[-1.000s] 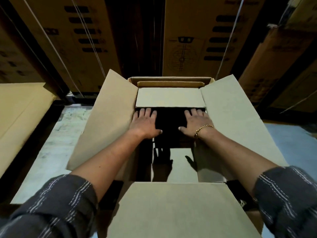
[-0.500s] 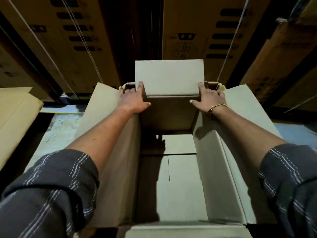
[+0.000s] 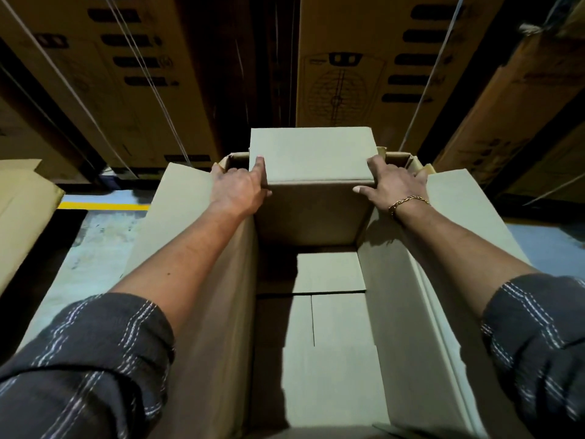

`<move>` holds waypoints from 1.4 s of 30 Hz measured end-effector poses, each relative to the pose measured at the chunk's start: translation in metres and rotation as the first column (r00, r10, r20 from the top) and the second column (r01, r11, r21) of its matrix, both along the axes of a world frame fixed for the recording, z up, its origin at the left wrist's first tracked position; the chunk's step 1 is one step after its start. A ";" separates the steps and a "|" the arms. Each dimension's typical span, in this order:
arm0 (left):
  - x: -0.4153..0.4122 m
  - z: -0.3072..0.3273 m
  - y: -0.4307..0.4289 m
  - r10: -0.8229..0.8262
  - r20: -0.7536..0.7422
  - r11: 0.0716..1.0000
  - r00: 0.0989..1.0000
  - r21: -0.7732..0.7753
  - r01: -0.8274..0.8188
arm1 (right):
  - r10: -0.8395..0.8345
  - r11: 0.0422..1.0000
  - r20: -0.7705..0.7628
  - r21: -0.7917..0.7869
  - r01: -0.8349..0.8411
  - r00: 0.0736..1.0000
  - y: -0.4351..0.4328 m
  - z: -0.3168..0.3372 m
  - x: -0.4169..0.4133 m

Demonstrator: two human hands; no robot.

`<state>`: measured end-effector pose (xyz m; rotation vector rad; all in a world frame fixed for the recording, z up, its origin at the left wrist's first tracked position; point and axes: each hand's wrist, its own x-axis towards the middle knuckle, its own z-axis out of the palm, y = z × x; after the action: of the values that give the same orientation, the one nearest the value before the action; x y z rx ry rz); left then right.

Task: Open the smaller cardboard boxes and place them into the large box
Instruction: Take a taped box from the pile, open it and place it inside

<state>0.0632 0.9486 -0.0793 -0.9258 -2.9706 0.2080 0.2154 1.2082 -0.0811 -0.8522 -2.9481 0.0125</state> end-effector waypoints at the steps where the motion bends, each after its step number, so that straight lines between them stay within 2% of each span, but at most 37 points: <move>1: 0.000 0.000 0.000 0.000 0.006 1.000 1.000 0.005 0.000 | -0.004 1.000 0.001 -0.007 0.004 1.000 0.000 0.000 -0.001; 6: 0.002 -0.002 -0.004 -0.015 -0.003 1.000 1.000 0.013 0.015 | 0.006 0.999 0.004 -0.037 -0.006 1.000 0.000 0.000 -0.002; 10: 0.012 -0.002 -0.008 -0.033 -0.007 0.999 0.999 0.000 0.033 | 0.054 0.998 0.152 0.020 -0.057 0.987 -0.007 0.004 0.013; 15: 0.031 0.005 -0.024 -0.023 -0.090 1.000 0.996 -0.012 0.022 | 0.019 0.996 0.205 0.082 -0.036 0.979 -0.014 0.005 0.060; 18: 0.064 0.010 -0.046 -0.001 -0.129 0.997 0.992 -0.075 -0.008 | -0.003 0.996 0.242 0.082 -0.018 0.970 -0.020 0.011 0.098; 23: 0.145 0.022 -0.112 0.042 -0.076 0.991 0.996 -0.121 -0.051 | -0.011 0.997 0.229 0.078 -0.007 0.973 -0.053 0.020 0.175; 27: 0.221 0.022 -0.170 0.126 -0.065 0.988 0.990 -0.078 -0.131 | -0.017 0.996 0.198 0.085 0.000 0.980 -0.089 0.019 0.252; 32: 0.304 0.004 -0.212 0.139 -0.061 0.987 0.988 -0.074 -0.143 | -0.042 0.994 0.169 0.103 0.025 0.985 -0.131 0.010 0.329; 36: 0.314 -0.002 -0.211 0.161 -0.095 0.987 0.982 0.000 -0.162 | -0.067 0.992 0.069 0.113 0.059 0.995 -0.140 0.002 0.343; 40: 0.315 0.003 -0.210 0.160 -0.083 0.987 0.984 -0.018 -0.162 | -0.057 0.995 0.090 0.091 0.049 0.994 -0.139 0.004 0.339; 42: 0.315 0.011 -0.214 0.155 -0.068 0.988 0.986 0.041 -0.152 | -0.044 0.996 0.089 0.079 0.037 0.995 -0.137 0.006 0.342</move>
<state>0.3786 0.7343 -0.0686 -0.6713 -2.9696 0.1865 0.5576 1.0715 -0.0756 -0.9257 -2.9909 -0.1445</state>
